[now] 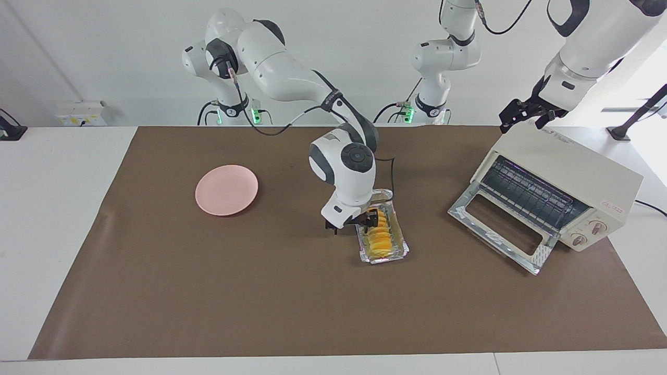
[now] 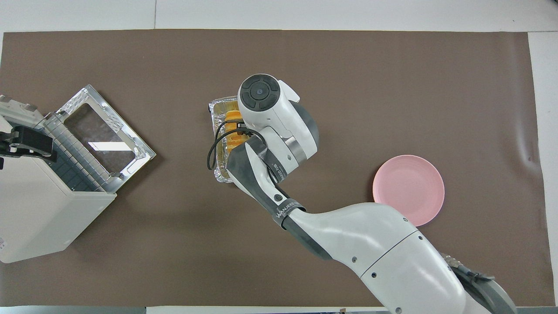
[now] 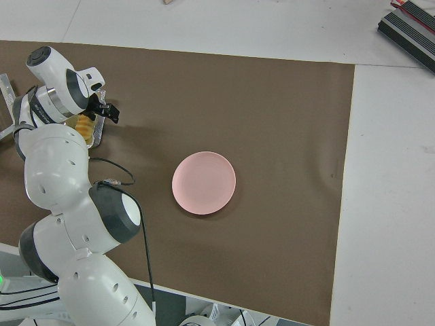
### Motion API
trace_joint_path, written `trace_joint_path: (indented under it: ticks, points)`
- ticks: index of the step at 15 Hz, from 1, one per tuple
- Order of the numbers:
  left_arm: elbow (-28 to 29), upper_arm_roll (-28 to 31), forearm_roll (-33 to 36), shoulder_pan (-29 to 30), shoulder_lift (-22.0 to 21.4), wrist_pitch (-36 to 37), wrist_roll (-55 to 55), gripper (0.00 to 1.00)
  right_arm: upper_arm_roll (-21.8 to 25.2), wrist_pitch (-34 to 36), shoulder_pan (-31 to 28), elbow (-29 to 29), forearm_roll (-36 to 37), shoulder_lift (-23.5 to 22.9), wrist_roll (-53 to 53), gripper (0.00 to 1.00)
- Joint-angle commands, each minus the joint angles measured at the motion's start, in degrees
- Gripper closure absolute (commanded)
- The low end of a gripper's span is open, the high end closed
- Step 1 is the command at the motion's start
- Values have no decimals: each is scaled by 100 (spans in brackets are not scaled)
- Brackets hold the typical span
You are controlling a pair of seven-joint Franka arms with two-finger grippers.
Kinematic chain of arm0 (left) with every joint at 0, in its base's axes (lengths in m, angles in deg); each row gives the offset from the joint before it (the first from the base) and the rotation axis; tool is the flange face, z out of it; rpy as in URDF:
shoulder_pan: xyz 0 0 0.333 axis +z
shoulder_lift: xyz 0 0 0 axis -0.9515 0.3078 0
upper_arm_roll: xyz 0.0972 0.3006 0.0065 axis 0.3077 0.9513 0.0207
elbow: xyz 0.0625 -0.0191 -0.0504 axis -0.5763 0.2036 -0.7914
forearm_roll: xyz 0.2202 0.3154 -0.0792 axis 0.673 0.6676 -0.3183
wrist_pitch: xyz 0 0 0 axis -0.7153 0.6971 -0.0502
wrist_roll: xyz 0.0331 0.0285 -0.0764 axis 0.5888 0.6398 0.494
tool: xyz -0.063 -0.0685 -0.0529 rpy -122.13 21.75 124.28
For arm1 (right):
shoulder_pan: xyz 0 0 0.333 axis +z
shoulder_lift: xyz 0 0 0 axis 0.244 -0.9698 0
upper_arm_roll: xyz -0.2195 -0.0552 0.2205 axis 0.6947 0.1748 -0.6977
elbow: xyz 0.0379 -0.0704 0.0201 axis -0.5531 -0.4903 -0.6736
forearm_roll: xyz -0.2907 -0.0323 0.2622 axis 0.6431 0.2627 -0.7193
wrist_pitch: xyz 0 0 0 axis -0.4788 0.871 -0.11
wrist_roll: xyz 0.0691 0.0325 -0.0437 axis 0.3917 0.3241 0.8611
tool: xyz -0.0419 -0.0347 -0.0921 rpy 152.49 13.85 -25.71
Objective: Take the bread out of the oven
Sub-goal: 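Reach the right gripper to the foil tray and grasp its edge, then drag the foil tray with the right gripper beyond the pink plate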
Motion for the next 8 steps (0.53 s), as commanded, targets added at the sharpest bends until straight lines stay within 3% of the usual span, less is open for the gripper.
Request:
trace_joint_path:
  ticks: [1,8]
  points:
    - [126,78,-93,-28,-136,8,49,0,12,45,34,217,243,-138,-108,100]
    - [126,78,-93,-27,-136,8,49,0,-14,413,-45,252,156,11,-73,100]
